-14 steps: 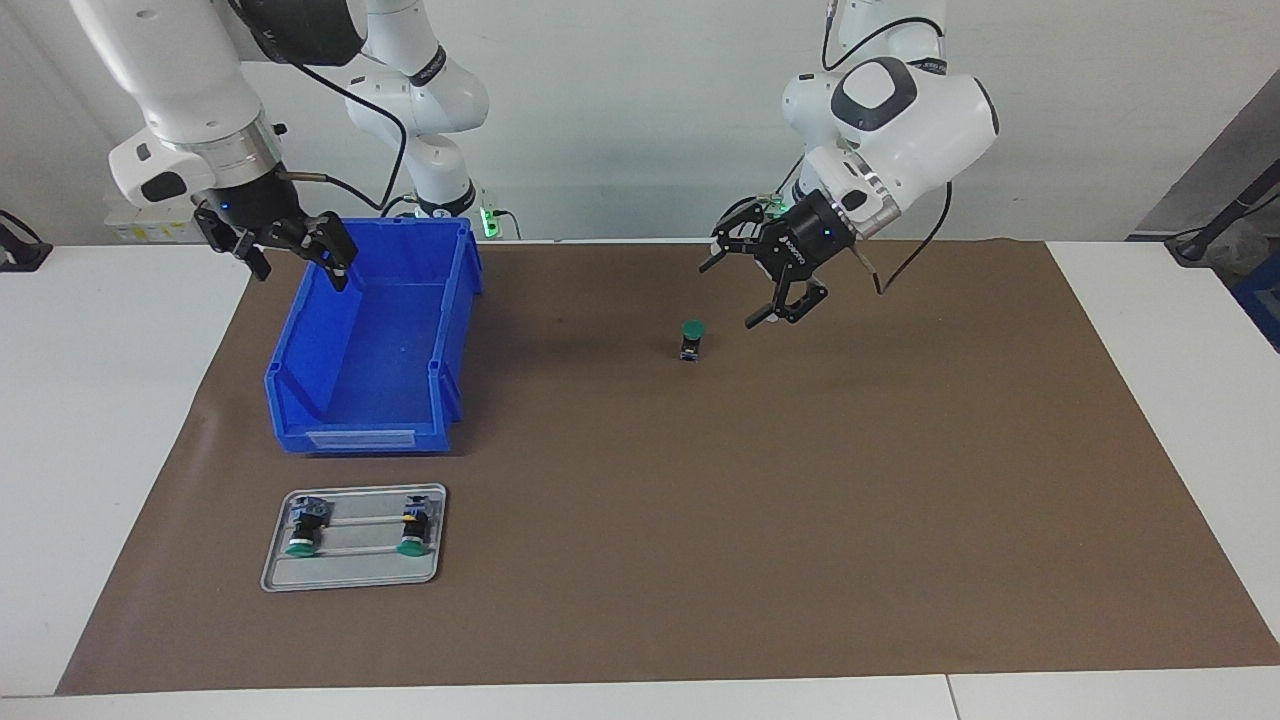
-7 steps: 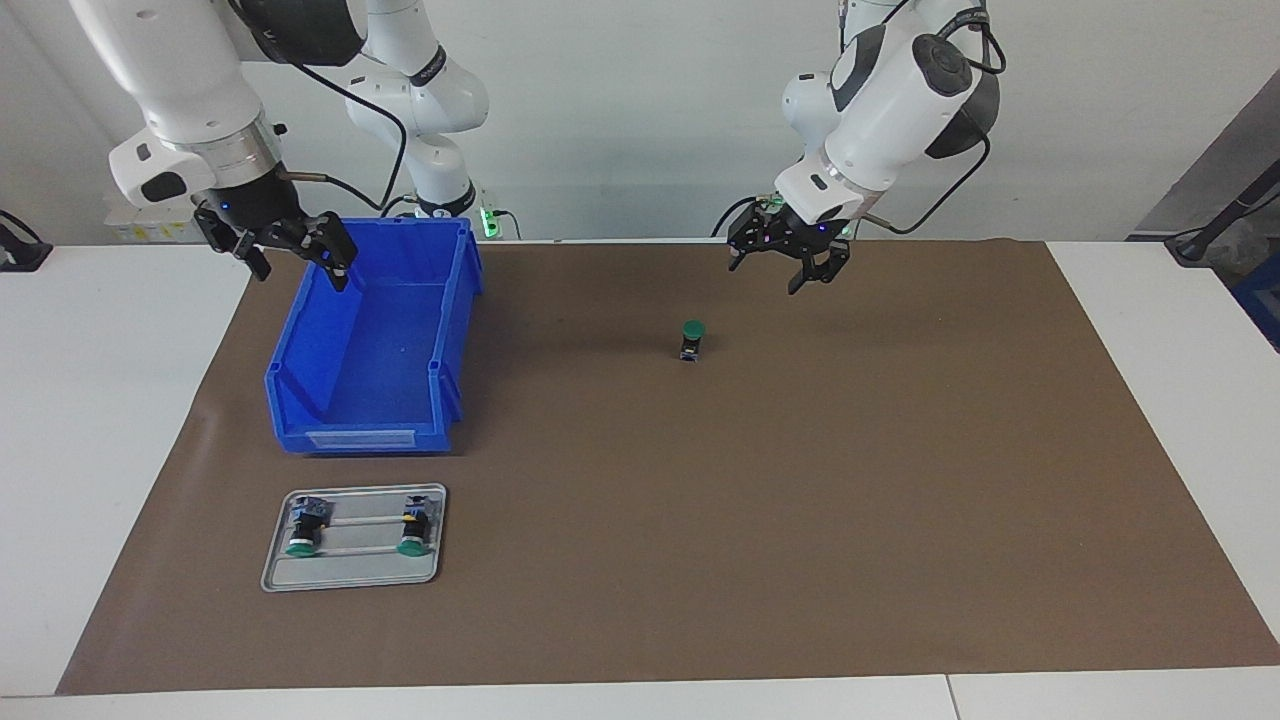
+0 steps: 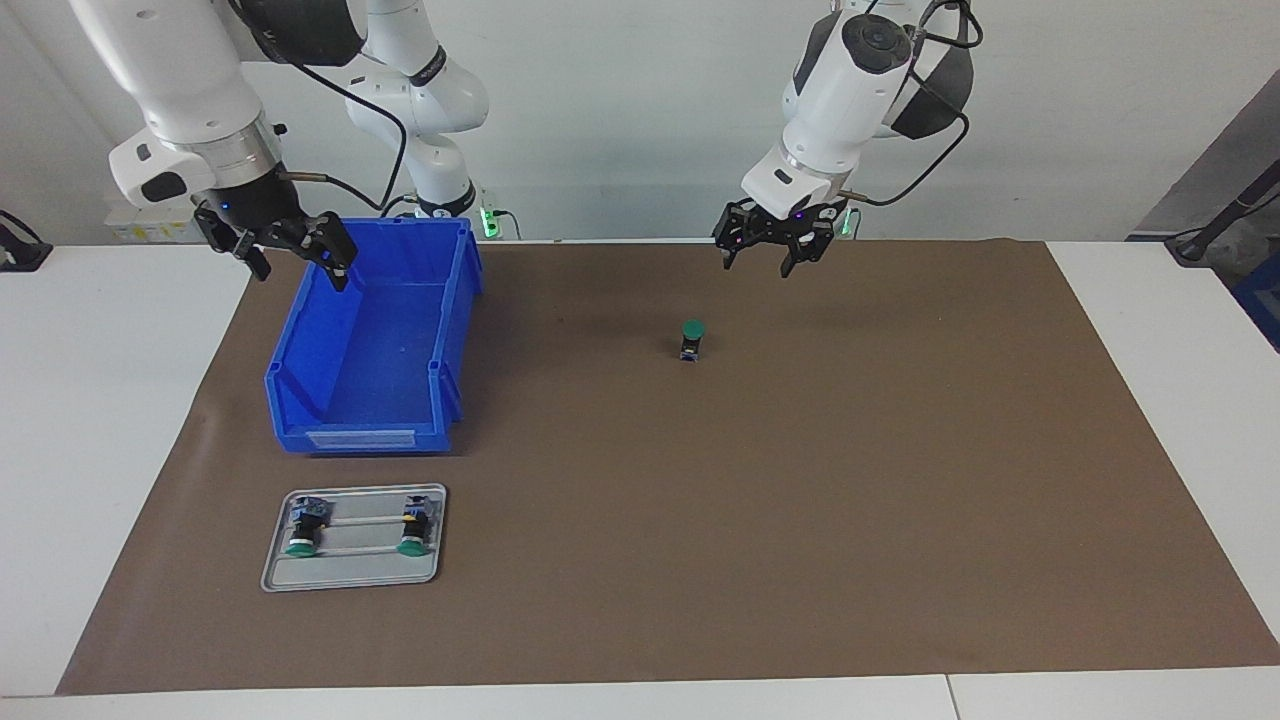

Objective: Place and press button with both arms

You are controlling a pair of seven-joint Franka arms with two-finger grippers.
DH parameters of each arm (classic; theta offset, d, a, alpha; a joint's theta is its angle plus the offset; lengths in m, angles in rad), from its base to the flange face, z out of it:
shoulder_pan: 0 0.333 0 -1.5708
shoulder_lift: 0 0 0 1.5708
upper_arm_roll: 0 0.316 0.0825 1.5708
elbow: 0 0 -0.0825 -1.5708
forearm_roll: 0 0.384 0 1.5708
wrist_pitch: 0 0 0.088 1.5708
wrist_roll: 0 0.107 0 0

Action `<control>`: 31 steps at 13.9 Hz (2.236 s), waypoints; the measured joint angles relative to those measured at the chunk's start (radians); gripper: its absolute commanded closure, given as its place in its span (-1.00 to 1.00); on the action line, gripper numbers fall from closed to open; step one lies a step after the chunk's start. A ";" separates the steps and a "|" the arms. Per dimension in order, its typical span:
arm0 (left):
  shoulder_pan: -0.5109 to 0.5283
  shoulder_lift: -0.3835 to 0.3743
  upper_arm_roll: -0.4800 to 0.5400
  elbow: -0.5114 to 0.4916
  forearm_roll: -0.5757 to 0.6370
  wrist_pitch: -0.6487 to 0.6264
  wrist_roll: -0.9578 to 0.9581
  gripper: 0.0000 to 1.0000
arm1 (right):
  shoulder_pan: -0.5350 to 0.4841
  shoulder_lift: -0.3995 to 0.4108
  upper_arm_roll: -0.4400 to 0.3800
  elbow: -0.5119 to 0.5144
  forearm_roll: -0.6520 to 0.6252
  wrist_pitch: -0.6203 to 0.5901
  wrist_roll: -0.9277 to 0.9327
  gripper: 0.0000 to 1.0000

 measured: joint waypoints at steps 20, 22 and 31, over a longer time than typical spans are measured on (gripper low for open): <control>-0.170 0.125 -0.003 -0.209 0.087 0.325 -0.266 1.00 | 0.000 0.000 0.000 0.000 0.000 0.000 0.000 -1.00; -0.170 0.125 -0.003 -0.225 0.087 0.345 -0.266 1.00 | 0.000 0.000 0.000 0.000 0.000 0.000 0.000 -1.00; -0.184 0.125 -0.009 -0.268 0.088 0.389 -0.264 1.00 | 0.000 0.000 0.000 0.000 0.000 0.000 0.000 -1.00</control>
